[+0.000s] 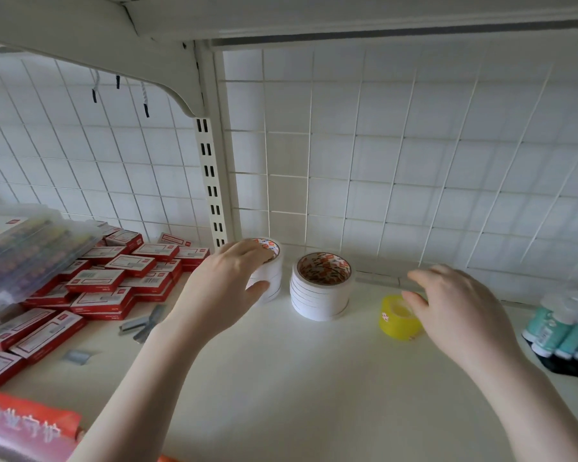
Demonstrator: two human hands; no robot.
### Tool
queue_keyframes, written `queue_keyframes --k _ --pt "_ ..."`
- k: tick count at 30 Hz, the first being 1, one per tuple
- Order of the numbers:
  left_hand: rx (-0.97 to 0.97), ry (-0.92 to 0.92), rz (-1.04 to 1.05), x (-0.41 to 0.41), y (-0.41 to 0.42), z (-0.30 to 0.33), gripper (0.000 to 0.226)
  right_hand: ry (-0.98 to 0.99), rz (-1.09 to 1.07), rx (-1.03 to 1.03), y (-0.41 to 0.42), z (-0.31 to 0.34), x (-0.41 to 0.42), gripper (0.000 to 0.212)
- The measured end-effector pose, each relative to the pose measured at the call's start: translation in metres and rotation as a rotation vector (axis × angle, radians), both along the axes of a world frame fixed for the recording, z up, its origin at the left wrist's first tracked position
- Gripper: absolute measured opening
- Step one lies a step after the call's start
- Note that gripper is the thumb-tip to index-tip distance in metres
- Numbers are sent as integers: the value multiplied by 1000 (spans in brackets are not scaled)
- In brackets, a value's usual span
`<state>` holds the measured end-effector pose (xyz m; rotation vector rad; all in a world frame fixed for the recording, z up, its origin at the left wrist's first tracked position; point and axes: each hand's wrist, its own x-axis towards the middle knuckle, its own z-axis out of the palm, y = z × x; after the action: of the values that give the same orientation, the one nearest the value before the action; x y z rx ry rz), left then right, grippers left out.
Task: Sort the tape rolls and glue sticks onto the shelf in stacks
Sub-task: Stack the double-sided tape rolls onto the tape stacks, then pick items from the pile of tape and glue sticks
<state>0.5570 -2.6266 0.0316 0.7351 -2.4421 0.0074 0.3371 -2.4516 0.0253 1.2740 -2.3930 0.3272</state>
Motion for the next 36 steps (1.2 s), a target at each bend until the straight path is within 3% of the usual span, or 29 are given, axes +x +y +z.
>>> queue_keyframes --k 6,13,26,36 --pt "3 48 108 -5 41 -15 46 28 21 18 37 -6 -10 22" --pt "43 50 151 -12 97 -35 45 42 94 -214 94 -31 -19 21" --pt "151 55 -13 -40 189 -53 43 27 -180 -247 226 -57 -3 30" --pt "215 61 -83 -102 272 -41 45 103 -282 -312 325 -58 -52 29"
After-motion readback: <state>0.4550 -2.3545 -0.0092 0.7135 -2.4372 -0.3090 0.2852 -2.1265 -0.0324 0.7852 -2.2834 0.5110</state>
